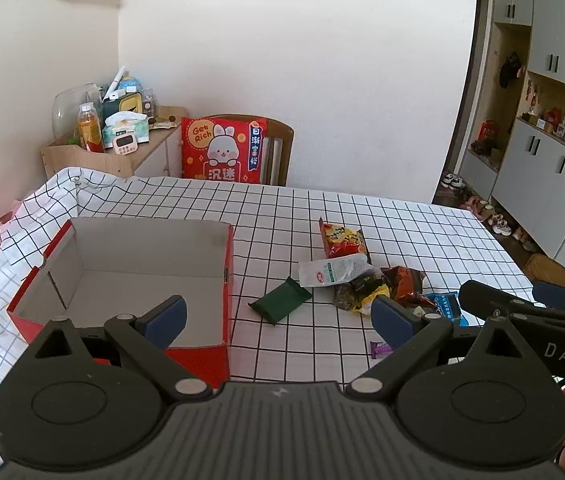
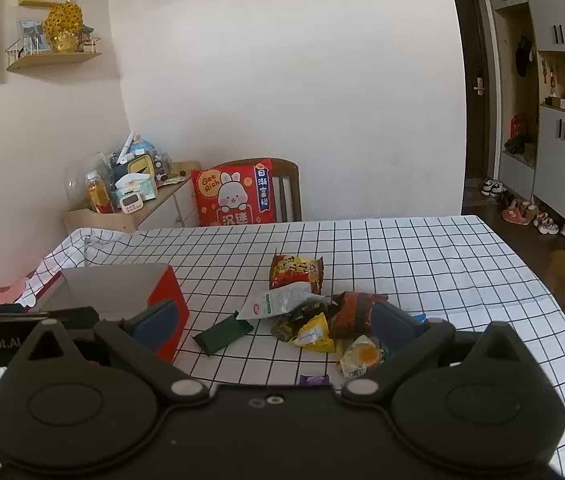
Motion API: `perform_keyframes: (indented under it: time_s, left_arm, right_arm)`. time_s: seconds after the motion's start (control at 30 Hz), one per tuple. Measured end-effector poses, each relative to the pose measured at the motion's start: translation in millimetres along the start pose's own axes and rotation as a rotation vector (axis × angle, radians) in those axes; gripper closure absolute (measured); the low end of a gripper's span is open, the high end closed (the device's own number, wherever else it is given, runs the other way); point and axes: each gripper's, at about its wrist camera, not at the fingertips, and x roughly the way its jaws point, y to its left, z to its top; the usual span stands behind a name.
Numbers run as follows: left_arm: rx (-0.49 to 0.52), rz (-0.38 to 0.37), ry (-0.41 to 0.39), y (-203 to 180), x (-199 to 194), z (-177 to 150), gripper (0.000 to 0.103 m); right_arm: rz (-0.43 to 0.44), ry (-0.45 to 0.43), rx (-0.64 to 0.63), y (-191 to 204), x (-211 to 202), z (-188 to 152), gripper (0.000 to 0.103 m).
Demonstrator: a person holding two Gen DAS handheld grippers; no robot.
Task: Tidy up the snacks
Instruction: 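Move both tools toward the snack pile on the table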
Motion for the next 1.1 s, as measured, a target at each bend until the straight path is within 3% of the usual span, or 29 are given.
perform_keyframes:
  time_s: [1.1]
  left_arm:
    - [-0.006, -0.039, -0.020, 3.1, -1.8, 2.3, 0.004]
  right_arm:
    - [-0.027, -0.012, -0.010, 3.1, -1.1, 2.4, 0.000]
